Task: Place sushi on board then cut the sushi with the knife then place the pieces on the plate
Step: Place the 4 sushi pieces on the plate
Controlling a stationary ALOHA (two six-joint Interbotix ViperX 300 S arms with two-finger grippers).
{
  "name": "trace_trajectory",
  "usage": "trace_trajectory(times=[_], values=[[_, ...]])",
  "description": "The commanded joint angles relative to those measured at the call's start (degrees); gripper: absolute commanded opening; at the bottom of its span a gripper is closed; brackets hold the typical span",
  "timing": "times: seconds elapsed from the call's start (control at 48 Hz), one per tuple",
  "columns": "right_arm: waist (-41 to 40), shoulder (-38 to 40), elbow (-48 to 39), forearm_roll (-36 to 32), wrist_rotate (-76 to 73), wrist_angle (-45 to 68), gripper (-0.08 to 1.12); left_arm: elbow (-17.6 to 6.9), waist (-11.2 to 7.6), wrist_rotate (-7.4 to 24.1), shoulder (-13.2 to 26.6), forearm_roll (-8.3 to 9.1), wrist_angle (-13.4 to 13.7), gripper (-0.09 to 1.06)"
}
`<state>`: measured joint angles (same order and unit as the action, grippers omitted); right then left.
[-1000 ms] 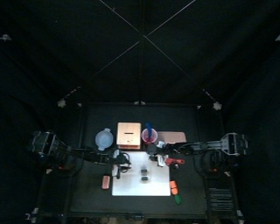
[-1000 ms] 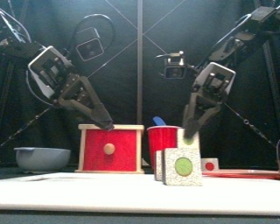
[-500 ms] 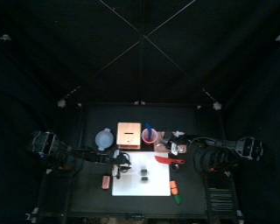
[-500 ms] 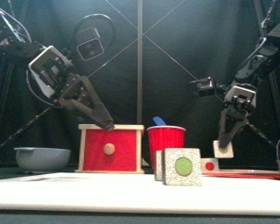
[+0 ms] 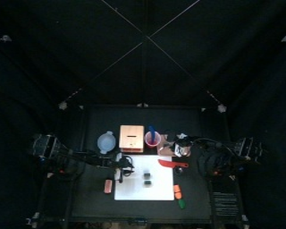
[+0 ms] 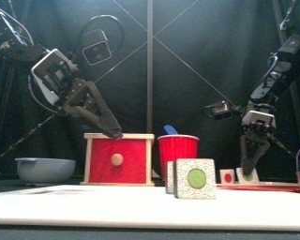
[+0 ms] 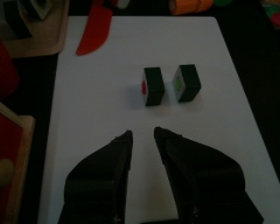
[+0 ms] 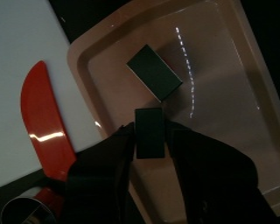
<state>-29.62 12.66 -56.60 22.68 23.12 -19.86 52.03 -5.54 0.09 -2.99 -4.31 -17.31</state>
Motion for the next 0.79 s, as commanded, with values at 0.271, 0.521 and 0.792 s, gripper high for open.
trace_trajectory(times=[0.271, 0.521, 0.792], values=[[0.4, 3.0, 1.1, 0.4, 0.0, -0.9, 0.84, -1.2, 0.18, 0.0, -0.9, -0.09, -0.3, 0.69], [9.7, 5.5, 3.5, 2.6, 0.0, -1.1, 0.84, -1.3, 0.18, 0.0, -0.9, -0.09, -0.3, 0.69], [23.2, 3.3, 9.5, 8.7, 0.1, 5.7, 0.84, -1.3, 0.26, 0.0, -0.9, -0.09, -0.3, 0.69]])
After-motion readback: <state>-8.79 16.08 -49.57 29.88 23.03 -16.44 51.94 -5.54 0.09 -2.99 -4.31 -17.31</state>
